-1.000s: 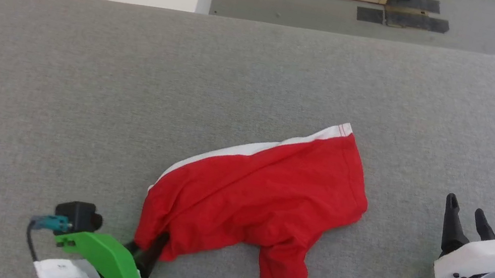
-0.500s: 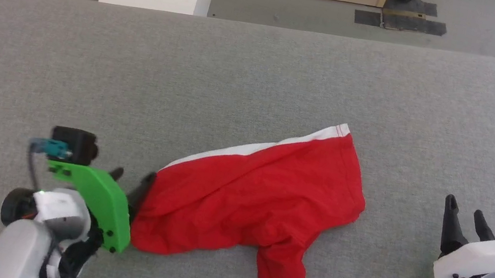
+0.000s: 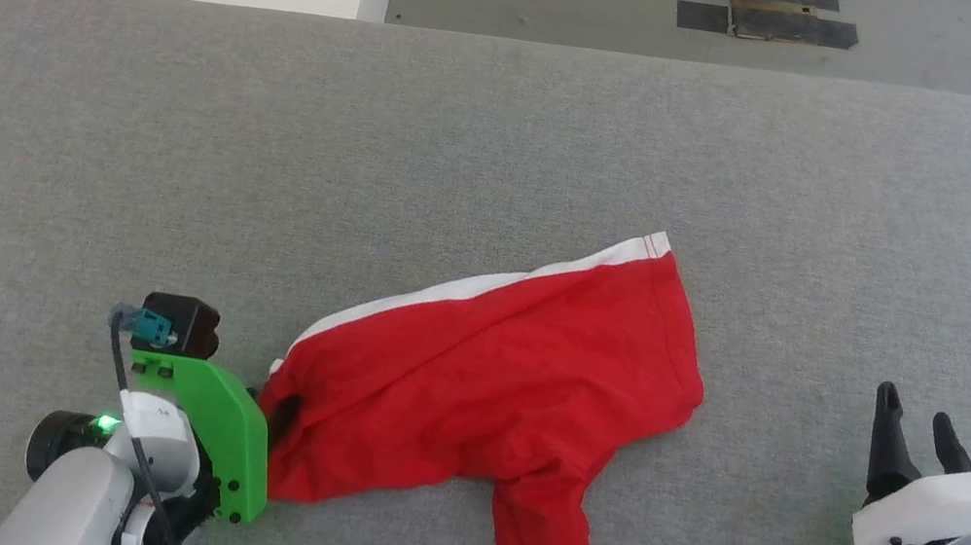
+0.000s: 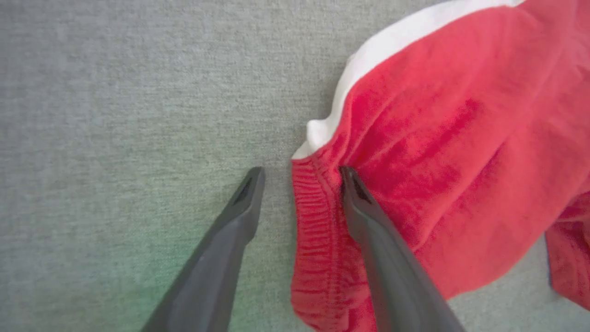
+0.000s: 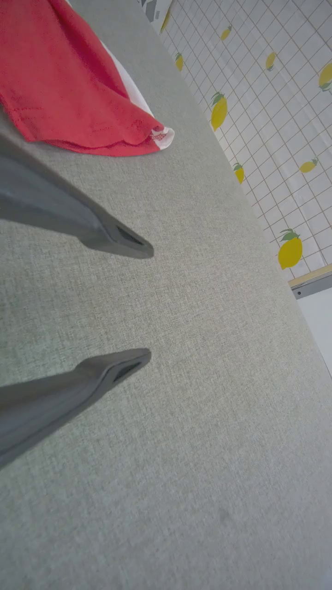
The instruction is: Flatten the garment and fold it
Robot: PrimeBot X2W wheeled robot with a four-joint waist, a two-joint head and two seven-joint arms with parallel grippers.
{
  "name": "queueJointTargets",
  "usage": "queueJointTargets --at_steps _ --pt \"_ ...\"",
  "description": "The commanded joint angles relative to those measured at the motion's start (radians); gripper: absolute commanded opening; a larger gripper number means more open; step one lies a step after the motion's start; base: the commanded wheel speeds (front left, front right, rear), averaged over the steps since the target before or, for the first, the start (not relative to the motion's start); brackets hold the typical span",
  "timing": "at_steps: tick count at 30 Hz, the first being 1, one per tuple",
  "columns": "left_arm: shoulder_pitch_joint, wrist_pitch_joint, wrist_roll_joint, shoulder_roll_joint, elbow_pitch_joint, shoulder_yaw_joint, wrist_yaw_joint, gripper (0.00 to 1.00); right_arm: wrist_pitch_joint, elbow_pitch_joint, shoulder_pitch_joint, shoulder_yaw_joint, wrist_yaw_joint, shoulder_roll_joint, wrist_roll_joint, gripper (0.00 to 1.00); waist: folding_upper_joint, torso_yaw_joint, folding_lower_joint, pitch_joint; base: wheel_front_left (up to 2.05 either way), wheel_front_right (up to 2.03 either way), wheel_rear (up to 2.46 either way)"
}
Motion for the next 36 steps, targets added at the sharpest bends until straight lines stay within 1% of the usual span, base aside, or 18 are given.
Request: queueJointTargets --at_steps 1,4,6,9,11,14,15,18,20,21,24,25,26,28,30,32,33,36 --pt "0.004 -0.011 -0.012 -0.019 0.024 -0.011 -0.012 0.0 -0.003 -0.002 0.002 0.001 -0.001 0.0 0.001 1.0 -0.0001 0.004 0.0 -0.003 0.0 0.0 0.0" --pt "-0.002 -0.08 -0.026 -0.022 0.006 0.033 0.002 0.0 -0.002 -0.001 -0.002 0.009 -0.001 0.0 0.003 1.0 -0.0001 0.007 0.0 -0.009 0.0 0.0 0.0" --pt "-0.006 -0.146 -0.028 -0.02 -0.033 0.077 0.024 0.0 -0.003 -0.002 -0.003 0.011 -0.001 0.0 0.004 1.0 -0.0001 0.012 0.0 -0.013 0.0 0.0 0.0" --pt "-0.003 -0.254 -0.016 -0.015 -0.097 0.145 0.07 0.0 -0.003 -0.002 -0.003 0.011 -0.001 0.0 0.003 1.0 -0.0001 0.021 0.0 -0.017 0.0 0.0 0.0" --pt "0.018 -0.291 -0.002 -0.014 -0.111 0.176 0.111 0.0 -0.003 -0.002 -0.004 0.013 -0.001 0.0 0.004 1.0 -0.0001 0.026 0.0 -0.017 0.0 0.0 0.0" --pt "0.075 -0.292 0.011 -0.011 -0.074 0.202 0.168 0.0 -0.004 0.002 -0.006 0.023 -0.001 0.0 0.009 1.0 -0.0001 0.027 0.0 -0.017 0.0 0.0 0.0" --pt "0.097 -0.279 0.005 -0.013 -0.05 0.205 0.177 0.0 -0.005 0.003 -0.007 0.027 -0.001 0.0 0.011 1.0 -0.0001 0.026 0.0 -0.017 0.0 0.0 0.0" --pt "0.151 -0.216 -0.023 -0.022 0.005 0.187 0.165 0.0 -0.009 0.005 -0.01 0.033 -0.001 0.0 0.017 1.0 -0.0001 0.024 0.0 -0.015 0.0 0.0 0.0" --pt "0.178 -0.168 -0.044 -0.03 0.023 0.166 0.147 0.61 -0.013 0.007 -0.009 0.029 -0.001 0.0 0.016 1.0 -0.0001 0.027 0.0 -0.014 0.0 0.0 0.0" --pt "0.186 -0.155 -0.059 -0.036 0.022 0.163 0.139 1.0 -0.014 0.008 -0.007 0.025 -0.001 0.0 0.016 1.0 -0.0001 0.029 0.0 -0.015 0.0 0.0 0.0" --pt "0.196 -0.151 -0.09 -0.043 -0.001 0.181 0.135 1.0 -0.015 0.013 -0.004 0.018 -0.001 0.0 0.014 1.0 -0.0001 0.036 0.0 -0.019 0.0 0.0 0.0" --pt "0.196 -0.182 -0.124 -0.044 -0.075 0.229 0.139 1.0 -0.016 0.013 0.0 0.015 -0.001 0.0 0.01 1.0 -0.0001 0.047 0.0 -0.025 0.0 0.0 0.0" --pt "0.195 -0.209 -0.131 -0.043 -0.109 0.252 0.141 1.0 -0.015 0.01 0.0 0.016 -0.001 0.0 0.009 1.0 -0.0001 0.052 0.0 -0.027 0.0 0.0 0.0" --pt "0.196 -0.258 -0.121 -0.032 -0.165 0.282 0.148 1.0 -0.01 -0.001 -0.002 0.025 -0.001 0.0 0.006 1.0 -0.0001 0.061 0.0 -0.028 0.0 0.0 0.0" --pt "0.193 -0.331 -0.09 -0.016 -0.206 0.305 0.15 1.0 -0.001 -0.016 -0.011 0.043 -0.001 0.0 0.004 1.0 -0.0001 0.067 0.0 -0.026 0.0 0.0 0.0" --pt "0.192 -0.431 -0.035 0.0 -0.231 0.309 0.14 1.0 0.022 -0.04 -0.032 0.085 -0.001 0.0 -0.002 1.0 -0.0001 0.07 0.0 -0.022 0.0 0.0 0.0" --pt "0.191 -0.476 -0.018 -0.003 -0.238 0.311 0.138 1.0 0.036 -0.05 -0.043 0.111 -0.001 0.0 -0.004 1.0 -0.0001 0.071 0.0 -0.019 0.0 0.0 0.0" --pt "0.193 -0.605 0.038 -0.015 -0.236 0.296 0.128 1.0 0.137 -0.069 -0.09 0.242 -0.001 0.0 -0.024 1.0 -0.0001 0.073 0.0 -0.009 0.0 0.0 0.0"
